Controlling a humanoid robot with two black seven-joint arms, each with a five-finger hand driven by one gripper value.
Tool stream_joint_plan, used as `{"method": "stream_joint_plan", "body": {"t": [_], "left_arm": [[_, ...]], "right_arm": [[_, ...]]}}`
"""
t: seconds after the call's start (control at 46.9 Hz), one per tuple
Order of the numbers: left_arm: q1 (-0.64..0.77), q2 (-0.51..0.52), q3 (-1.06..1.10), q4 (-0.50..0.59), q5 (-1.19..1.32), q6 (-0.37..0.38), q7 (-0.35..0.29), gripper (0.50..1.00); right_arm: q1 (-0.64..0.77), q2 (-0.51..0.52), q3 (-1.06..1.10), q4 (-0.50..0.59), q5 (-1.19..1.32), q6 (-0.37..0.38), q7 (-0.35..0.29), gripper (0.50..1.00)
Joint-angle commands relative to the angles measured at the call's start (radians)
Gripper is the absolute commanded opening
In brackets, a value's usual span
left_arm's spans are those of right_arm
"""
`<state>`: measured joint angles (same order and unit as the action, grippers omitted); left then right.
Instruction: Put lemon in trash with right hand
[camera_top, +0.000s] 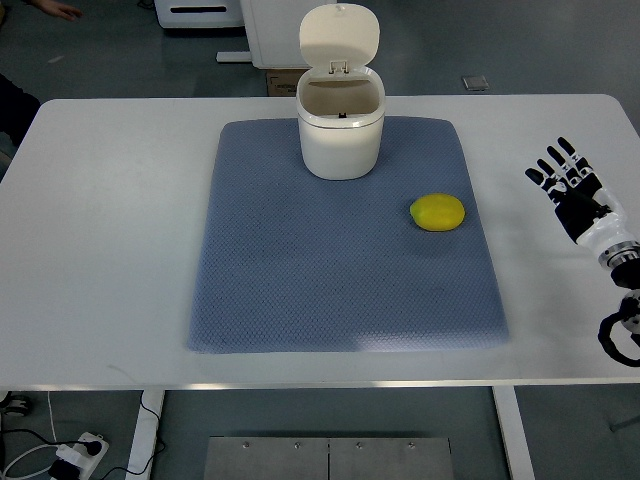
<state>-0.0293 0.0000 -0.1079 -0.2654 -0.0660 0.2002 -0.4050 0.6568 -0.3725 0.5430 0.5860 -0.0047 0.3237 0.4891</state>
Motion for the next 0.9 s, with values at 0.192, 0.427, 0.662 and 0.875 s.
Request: {"method": "stream_joint_plan", "body": {"t": [0.192,0.427,0.662,0.875], "left_arm": [[-0.04,0.0,-0.001,0.002,-0.002,0.002,-0.002,1.0],[-0.017,0.0,0.002,0.0,-0.002,-0.002,-0.002,1.0],[-0.015,0.0,0.002,0.002,-0.002,-0.002,-0.002,1.0],[-0.015,0.0,0.0,0.002,-0.002,-0.002,-0.002,1.0]], "right_arm": [[0.0,0.001,0.0,0.0,0.0,-0.001,0.0,1.0],[0.001,0.003,0.0,0.0,0.0,-0.002,-0.001,1.0],[0.001,-0.005,0.0,-0.003,0.0,0.0,-0.006,1.0],[-0.002,-0.01,-0.009,-0.003,-0.001,0.002,-0.009,1.0]]}}
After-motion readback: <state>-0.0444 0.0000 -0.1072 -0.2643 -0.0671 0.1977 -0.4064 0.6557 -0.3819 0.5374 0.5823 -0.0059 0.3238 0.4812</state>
